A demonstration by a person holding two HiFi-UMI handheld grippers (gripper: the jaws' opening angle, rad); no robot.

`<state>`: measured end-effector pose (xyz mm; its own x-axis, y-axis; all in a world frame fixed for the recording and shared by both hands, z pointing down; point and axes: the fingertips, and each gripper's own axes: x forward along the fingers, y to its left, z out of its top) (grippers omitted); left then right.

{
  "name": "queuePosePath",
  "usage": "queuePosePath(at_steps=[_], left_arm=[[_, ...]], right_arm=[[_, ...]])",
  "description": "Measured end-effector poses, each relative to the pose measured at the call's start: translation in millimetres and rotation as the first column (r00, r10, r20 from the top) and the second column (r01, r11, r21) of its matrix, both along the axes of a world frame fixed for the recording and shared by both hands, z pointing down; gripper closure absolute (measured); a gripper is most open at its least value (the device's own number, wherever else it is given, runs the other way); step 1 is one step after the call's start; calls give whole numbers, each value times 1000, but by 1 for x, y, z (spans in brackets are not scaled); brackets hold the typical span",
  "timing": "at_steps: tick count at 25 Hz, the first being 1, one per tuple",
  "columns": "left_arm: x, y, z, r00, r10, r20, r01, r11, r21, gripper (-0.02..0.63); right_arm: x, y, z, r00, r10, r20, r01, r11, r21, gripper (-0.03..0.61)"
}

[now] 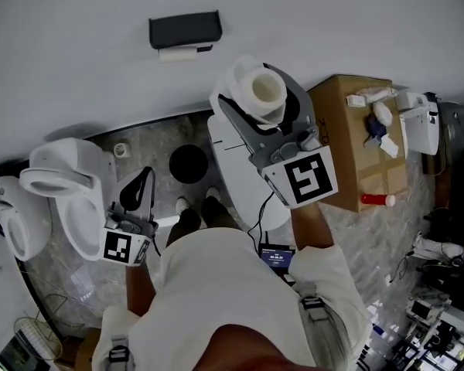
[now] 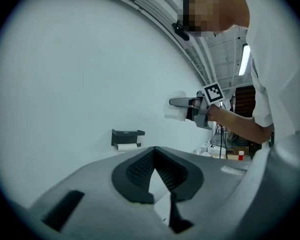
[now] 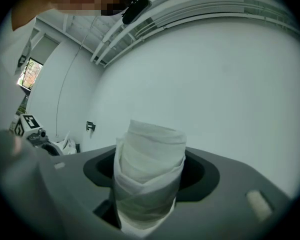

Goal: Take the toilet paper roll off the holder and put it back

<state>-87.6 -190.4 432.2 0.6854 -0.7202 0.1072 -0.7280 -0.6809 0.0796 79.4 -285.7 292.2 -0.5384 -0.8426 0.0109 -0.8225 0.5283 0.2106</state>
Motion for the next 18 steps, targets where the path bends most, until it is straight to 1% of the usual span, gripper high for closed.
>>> queuePosePath(at_steps=[6, 9, 13, 15, 18], left_arm=[[7, 23, -23, 999, 41, -3, -41, 998, 51, 612], [6, 32, -32, 999, 46, 5, -46, 996, 71, 612], [1, 42, -39, 999, 43, 5, -44, 996, 79, 612], [1, 46, -39, 999, 51, 4, -52, 996, 79, 612], [-2, 49, -39, 999, 50, 3, -50, 996, 79, 612]], right_arm=[[24, 96, -9, 999, 46, 6, -46, 999, -17, 261], [29, 131, -15, 998, 60, 22, -59, 998, -21, 261], [32, 152, -22, 996, 84, 42, -84, 996, -8, 261], [31, 154, -25, 995, 91, 45, -92, 996, 4, 261], [25, 152, -25, 996, 76, 45, -77, 997, 8, 261]])
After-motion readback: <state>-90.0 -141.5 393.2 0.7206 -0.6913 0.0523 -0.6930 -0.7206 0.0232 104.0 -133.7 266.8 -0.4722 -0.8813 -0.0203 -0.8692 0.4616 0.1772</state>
